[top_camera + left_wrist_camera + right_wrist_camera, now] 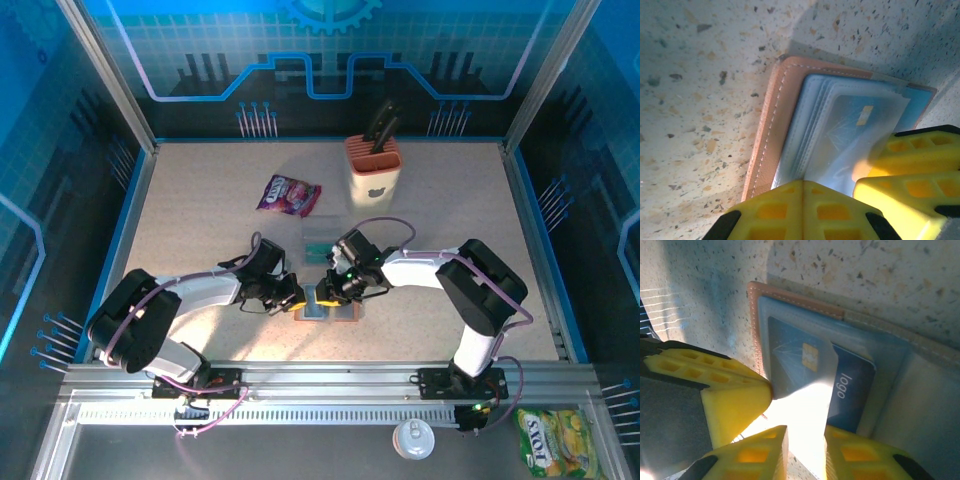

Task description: Take the credit cards out of the card holder

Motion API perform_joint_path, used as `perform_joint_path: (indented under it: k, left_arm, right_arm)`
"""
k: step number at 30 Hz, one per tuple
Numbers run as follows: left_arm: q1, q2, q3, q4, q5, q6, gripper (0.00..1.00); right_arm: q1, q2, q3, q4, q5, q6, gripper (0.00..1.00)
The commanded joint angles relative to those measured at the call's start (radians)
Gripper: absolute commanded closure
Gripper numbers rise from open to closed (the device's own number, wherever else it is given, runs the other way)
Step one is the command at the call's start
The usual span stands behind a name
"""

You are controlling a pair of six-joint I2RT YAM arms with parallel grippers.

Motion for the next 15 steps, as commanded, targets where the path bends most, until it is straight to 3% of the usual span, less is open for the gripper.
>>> perform_joint_path:
  k: [1,7,15]
  left_arm:
    - [-0.004,0.020,-0.002,-0.040,-0.014,0.009,0.92]
    - [-0.004,0.024,-0.003,-0.045,-0.017,0.012,0.92]
    - [-0.004,0.020,0.006,-0.053,-0.020,0.014,0.92]
  right_arm:
    - [0.007,0.019,0.005,-0.018,-0.005,-0.003,0.72]
    - [0.005,-0.012,0.057,-0.177,0.099,-0.068,0.68]
    - [0.004,-0.023,0.089,-0.195,0.066,-0.080,0.68]
